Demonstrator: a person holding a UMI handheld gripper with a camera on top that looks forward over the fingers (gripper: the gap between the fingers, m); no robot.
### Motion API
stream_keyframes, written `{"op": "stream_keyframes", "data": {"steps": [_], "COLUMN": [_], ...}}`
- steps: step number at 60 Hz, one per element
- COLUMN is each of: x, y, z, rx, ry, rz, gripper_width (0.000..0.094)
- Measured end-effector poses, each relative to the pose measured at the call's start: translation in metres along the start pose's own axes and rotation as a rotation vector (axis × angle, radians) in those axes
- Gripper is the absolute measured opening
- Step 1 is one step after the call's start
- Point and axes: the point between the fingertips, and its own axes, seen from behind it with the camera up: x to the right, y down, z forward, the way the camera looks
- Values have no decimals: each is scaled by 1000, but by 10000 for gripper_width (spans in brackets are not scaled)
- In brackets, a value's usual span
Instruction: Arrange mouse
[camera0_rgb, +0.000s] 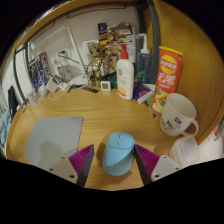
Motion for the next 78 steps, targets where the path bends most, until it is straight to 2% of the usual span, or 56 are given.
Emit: {"op": "stream_keyframes", "data": {"steps": [13,24,32,40,41,42,43,44,45,58,63,67,78], "x": [-12,-11,-9,-7,-7,-7,-7,-6,-6,-3,-12,-27,-104], "y": [-16,-22,-20,-17,-17,-17,-18,-18,-18,-23,-51,-89,-182], "z": [22,27,24,22,22,22,22,23,23,21,5,-15,-60], "rx": [14,36,64,52,53,53,54,53,53,8,49,117,267], "ry": [-28,-33,-44,-37,-36,-35,-33,-30,-26,75,110,132,99], "rz": [-116,-120,-142,-159,-159,-157,-151,-146,-147,-49,1,10,-8], "gripper_width": [748,585,556,436,447,388,370,404,328,311,311,312,312]}}
